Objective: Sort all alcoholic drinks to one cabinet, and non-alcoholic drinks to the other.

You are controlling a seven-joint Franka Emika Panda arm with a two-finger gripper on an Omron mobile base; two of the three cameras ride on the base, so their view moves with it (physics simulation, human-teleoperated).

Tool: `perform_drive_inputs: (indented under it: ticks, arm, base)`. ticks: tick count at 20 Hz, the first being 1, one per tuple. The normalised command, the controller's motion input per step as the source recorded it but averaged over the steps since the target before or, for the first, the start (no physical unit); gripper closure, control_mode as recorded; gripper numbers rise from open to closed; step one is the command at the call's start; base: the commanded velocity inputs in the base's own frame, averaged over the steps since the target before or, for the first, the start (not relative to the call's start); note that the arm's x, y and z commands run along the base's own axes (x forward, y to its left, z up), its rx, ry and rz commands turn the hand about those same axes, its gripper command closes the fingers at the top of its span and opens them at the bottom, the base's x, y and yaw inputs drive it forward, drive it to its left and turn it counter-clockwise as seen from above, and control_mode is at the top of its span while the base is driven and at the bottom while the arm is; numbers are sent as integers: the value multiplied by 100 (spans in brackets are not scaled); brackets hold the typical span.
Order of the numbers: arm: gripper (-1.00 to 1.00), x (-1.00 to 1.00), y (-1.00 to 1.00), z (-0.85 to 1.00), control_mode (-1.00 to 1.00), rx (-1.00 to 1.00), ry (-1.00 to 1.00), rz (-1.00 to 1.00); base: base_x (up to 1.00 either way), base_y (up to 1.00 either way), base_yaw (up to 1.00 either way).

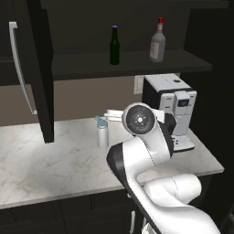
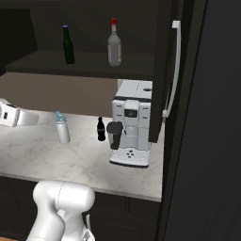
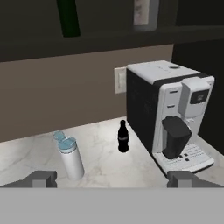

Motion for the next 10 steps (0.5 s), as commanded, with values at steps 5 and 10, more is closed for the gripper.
perform_drive_inputs:
  ticks: [5,10]
  arm:
    - [-100,15,29,-29,-100,0,0,0]
    - [-100,8,29,-21,-100,0,0,-1]
  base:
    - [0,0,0]
    - [0,0,0]
